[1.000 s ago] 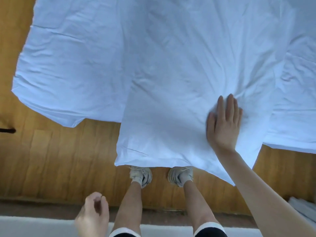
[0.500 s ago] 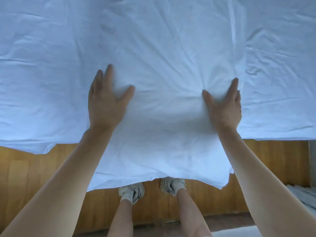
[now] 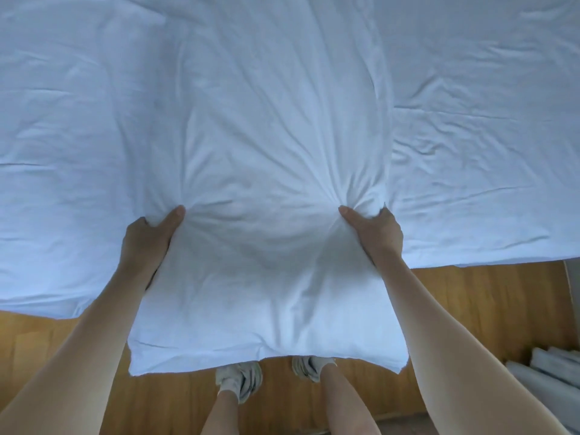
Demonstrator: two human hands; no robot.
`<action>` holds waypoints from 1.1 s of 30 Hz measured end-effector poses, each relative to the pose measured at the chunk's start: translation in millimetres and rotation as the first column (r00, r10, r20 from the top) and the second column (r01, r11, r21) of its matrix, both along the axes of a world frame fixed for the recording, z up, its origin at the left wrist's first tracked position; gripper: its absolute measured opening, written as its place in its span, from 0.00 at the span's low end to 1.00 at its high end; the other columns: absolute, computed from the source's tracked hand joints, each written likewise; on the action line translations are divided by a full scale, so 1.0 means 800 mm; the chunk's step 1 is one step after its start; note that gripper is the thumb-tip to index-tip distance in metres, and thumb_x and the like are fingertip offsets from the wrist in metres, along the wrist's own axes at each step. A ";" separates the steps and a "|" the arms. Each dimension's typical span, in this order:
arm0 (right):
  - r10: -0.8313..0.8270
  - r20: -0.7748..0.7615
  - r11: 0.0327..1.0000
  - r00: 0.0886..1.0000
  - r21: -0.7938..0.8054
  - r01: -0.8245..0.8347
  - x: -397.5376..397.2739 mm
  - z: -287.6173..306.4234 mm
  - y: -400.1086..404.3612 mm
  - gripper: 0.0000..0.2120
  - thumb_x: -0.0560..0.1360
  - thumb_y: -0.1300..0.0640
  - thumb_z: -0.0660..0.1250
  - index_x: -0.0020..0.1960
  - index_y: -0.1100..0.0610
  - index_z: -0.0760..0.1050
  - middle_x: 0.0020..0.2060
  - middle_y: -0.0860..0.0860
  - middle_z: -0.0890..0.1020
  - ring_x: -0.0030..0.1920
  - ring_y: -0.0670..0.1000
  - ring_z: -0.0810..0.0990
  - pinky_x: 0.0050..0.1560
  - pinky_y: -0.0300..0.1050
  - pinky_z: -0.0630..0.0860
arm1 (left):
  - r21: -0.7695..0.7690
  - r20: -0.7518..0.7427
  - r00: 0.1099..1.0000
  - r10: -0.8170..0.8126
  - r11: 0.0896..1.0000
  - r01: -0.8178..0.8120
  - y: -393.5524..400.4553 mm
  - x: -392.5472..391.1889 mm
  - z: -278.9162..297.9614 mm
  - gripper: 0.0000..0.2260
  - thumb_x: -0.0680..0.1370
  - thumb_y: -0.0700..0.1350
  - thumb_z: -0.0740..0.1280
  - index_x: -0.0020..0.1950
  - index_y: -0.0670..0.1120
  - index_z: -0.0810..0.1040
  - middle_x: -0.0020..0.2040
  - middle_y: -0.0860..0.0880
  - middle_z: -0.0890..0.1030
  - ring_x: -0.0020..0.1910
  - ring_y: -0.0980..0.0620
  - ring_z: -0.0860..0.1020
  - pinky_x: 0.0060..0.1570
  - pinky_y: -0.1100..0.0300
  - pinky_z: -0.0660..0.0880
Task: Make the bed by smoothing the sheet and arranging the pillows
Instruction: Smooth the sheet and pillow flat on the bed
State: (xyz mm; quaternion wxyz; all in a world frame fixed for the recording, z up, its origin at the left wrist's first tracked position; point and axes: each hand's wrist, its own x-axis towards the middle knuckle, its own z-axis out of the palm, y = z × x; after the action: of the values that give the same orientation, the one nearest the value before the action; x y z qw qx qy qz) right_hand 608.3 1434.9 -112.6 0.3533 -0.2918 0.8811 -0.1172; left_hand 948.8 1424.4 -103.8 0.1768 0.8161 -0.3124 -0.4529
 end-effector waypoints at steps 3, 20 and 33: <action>0.015 -0.015 0.994 1.000 -0.107 -0.017 0.016 0.026 0.015 0.33 0.62 0.33 0.72 0.59 0.53 0.75 0.51 0.50 0.83 0.55 0.56 0.79 0.56 0.52 0.76 | -0.079 -0.064 0.997 0.041 0.996 -0.046 0.021 -0.023 0.042 0.18 0.75 0.58 0.68 0.54 0.45 0.79 0.49 0.47 0.81 0.48 0.46 0.77 0.49 0.55 0.72; 0.261 -0.445 0.818 0.857 -0.370 -0.441 0.036 0.038 0.018 0.38 0.73 0.36 0.61 0.73 0.61 0.65 0.70 0.64 0.68 0.70 0.65 0.65 0.70 0.60 0.64 | -0.197 0.509 0.861 0.012 0.975 0.103 0.043 0.029 -0.014 0.21 0.78 0.47 0.63 0.66 0.36 0.69 0.65 0.33 0.71 0.66 0.35 0.68 0.66 0.42 0.65; 0.604 -0.340 0.783 0.721 0.084 -0.616 0.103 -0.045 -0.102 0.31 0.81 0.40 0.43 0.79 0.52 0.39 0.78 0.57 0.43 0.77 0.58 0.42 0.75 0.61 0.42 | 0.035 0.650 0.485 -0.584 0.662 0.749 -0.072 -0.065 -0.064 0.30 0.79 0.58 0.51 0.76 0.42 0.59 0.76 0.35 0.56 0.73 0.32 0.57 0.64 0.28 0.58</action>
State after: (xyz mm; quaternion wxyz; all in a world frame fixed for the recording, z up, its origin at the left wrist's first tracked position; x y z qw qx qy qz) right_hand 690.8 1353.1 -148.9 0.2051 -0.5872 0.7818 0.0439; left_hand 896.9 1366.9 -154.8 -0.0234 0.6972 -0.7002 -0.1517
